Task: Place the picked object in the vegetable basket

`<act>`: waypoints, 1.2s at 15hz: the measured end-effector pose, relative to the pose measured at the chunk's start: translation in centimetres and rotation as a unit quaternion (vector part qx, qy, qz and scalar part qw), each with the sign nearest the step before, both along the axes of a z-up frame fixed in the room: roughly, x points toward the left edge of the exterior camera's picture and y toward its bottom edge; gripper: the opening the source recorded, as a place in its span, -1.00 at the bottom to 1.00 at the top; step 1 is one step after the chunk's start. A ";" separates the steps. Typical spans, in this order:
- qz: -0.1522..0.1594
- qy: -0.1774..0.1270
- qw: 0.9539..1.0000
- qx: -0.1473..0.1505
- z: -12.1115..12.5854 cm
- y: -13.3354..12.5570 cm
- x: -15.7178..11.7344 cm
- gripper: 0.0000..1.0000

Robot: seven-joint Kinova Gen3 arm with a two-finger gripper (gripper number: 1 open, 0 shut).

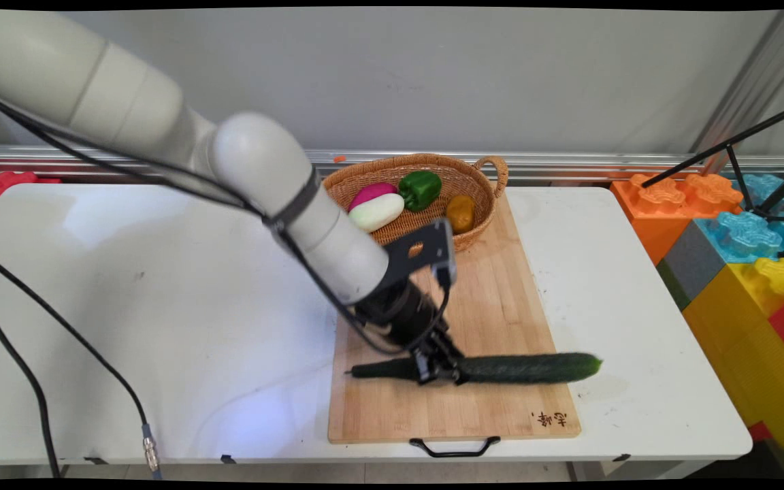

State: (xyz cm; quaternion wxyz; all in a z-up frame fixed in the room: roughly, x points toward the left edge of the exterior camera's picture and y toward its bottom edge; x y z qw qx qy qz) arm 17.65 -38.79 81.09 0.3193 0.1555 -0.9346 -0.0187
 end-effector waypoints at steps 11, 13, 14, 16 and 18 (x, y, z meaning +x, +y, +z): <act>0.048 0.037 0.994 -0.087 9.4 -11.2 2.6 -1.00; 0.065 0.021 0.991 -0.111 10.0 -13.6 3.8 -1.00; 0.070 0.015 0.991 -0.116 10.0 -14.2 4.2 -1.00; 0.085 -0.001 0.988 -0.126 9.8 -16.1 5.5 -1.00; 0.099 -0.011 0.986 -0.131 9.1 -17.6 6.5 -1.00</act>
